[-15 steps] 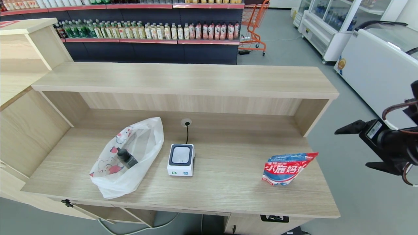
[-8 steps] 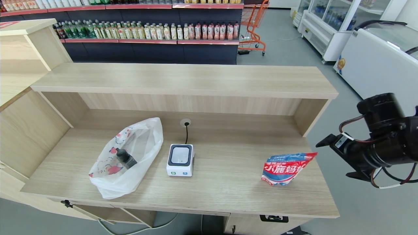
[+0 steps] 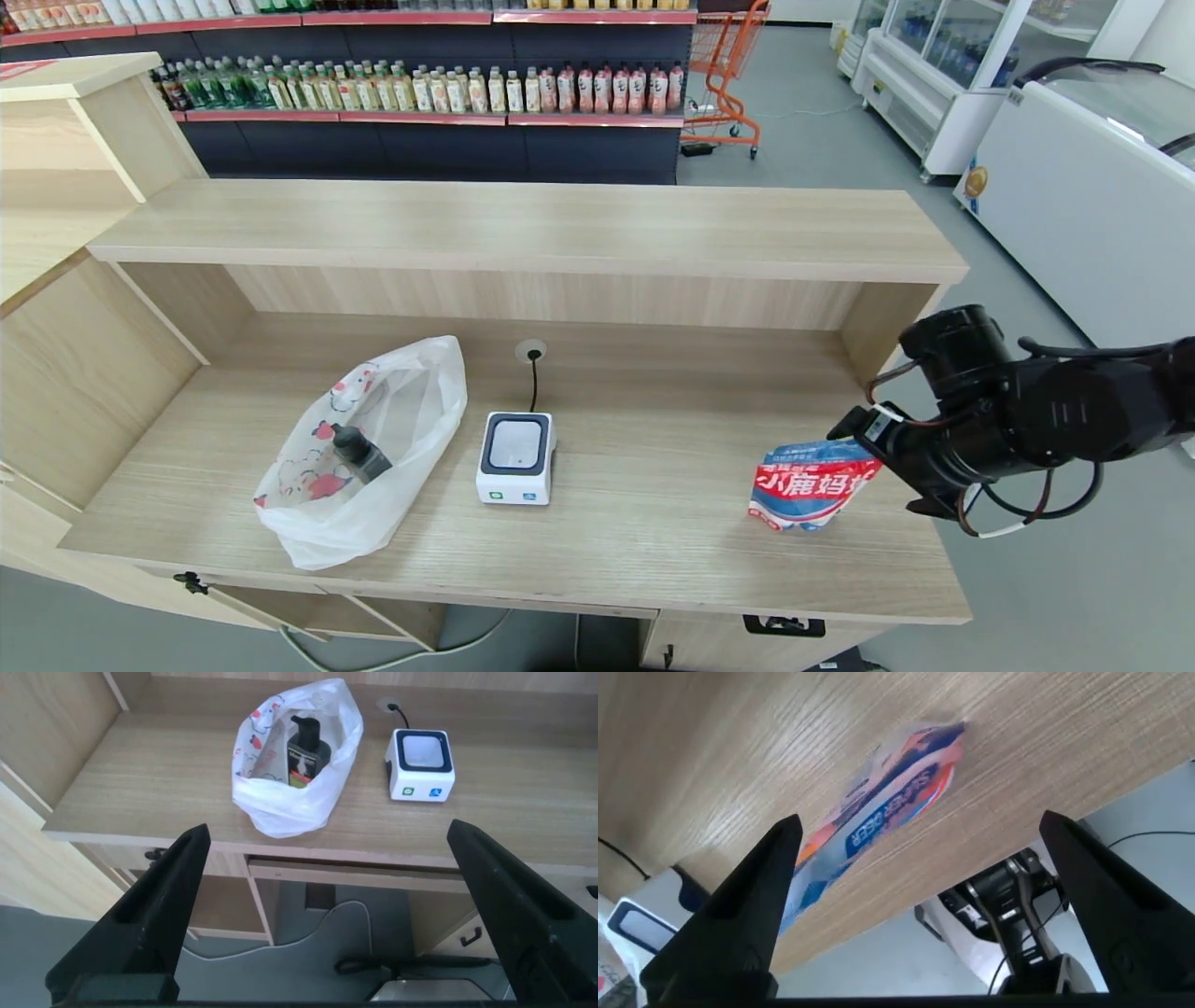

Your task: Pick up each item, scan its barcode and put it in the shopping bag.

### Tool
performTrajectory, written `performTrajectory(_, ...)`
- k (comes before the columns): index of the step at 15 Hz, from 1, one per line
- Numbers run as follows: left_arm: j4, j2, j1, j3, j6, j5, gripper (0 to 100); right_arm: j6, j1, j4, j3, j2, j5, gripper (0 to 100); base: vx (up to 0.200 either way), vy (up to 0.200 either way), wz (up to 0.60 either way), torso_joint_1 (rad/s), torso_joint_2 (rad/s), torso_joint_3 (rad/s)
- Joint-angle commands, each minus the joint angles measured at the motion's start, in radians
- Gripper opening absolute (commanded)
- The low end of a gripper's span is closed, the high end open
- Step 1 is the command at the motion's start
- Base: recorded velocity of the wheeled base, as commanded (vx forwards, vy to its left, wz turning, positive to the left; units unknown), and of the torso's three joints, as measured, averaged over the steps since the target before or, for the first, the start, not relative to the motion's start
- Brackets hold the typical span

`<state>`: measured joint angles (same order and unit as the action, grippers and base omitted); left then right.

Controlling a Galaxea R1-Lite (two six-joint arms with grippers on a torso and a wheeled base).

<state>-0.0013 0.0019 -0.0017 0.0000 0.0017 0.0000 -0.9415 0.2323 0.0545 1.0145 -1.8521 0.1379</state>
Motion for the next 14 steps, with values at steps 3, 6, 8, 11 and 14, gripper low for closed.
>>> performTrajectory(3, 0.000, 0.001, 0.000, 0.000, 0.000, 0.000, 100, 0.073, 0.025, -0.045, 0.003, -0.122, 0.005, 100, 0.000, 0.000, 0.00, 0.000, 0.00, 0.000)
performTrajectory(6, 0.000, 0.001, 0.000, 0.000, 0.000, 0.000, 100, 0.193, 0.030, -0.130, -0.017, -0.170, 0.062, 0, 0.000, 0.000, 0.00, 0.000, 0.00, 0.000)
performTrajectory(8, 0.000, 0.001, 0.000, 0.000, 0.000, 0.000, 100, 0.273, 0.030, -0.140, -0.022, -0.200, 0.095, 0, 0.000, 0.000, 0.00, 0.000, 0.00, 0.000)
performTrajectory(11, 0.000, 0.001, 0.000, 0.000, 0.000, 0.000, 100, 0.340, 0.042, -0.176, -0.024, -0.228, 0.121, 0, 0.000, 0.000, 0.00, 0.000, 0.00, 0.000)
performTrajectory(14, 0.000, 0.001, 0.000, 0.000, 0.000, 0.000, 100, 0.372, 0.059, -0.203, -0.020, -0.208, 0.124, 0, 0.000, 0.000, 0.00, 0.000, 0.00, 0.000)
